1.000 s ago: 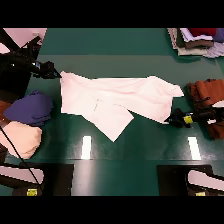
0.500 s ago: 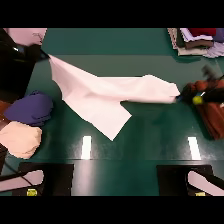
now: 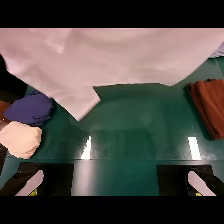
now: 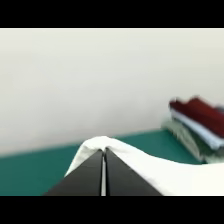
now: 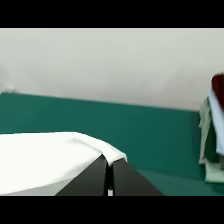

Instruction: Fold the shirts.

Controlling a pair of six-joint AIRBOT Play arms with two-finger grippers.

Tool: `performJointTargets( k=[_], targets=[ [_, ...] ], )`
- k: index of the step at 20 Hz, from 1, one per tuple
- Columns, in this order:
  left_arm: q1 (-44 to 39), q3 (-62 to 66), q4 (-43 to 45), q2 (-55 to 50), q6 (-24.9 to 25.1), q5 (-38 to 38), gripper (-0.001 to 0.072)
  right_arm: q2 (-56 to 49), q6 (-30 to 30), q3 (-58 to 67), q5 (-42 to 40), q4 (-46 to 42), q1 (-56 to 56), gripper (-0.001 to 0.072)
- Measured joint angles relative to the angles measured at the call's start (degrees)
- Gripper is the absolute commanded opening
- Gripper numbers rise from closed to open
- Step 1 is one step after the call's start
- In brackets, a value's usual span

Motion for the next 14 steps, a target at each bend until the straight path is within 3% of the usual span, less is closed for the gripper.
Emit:
performJointTargets(
  k=[7,10,14],
  targets=[
    [0.0,13.8,-5.9,4.1,-2.6,0.0,0.0022,2.3,4.4,15.5,9.4,-13.2,0.0,0.0014],
    [0.0,15.8,-10.4,4.6,-3.0,-1.7,0.0022,3.1,5.9,14.7,13.1,-17.7,0.0,0.0013],
    [0.0,8.1,-7.6,4.5,-4.7,-5.3,0.0022,1.0,6.8,9.7,18.1,-21.3,0.0,0.0013]
  ],
)
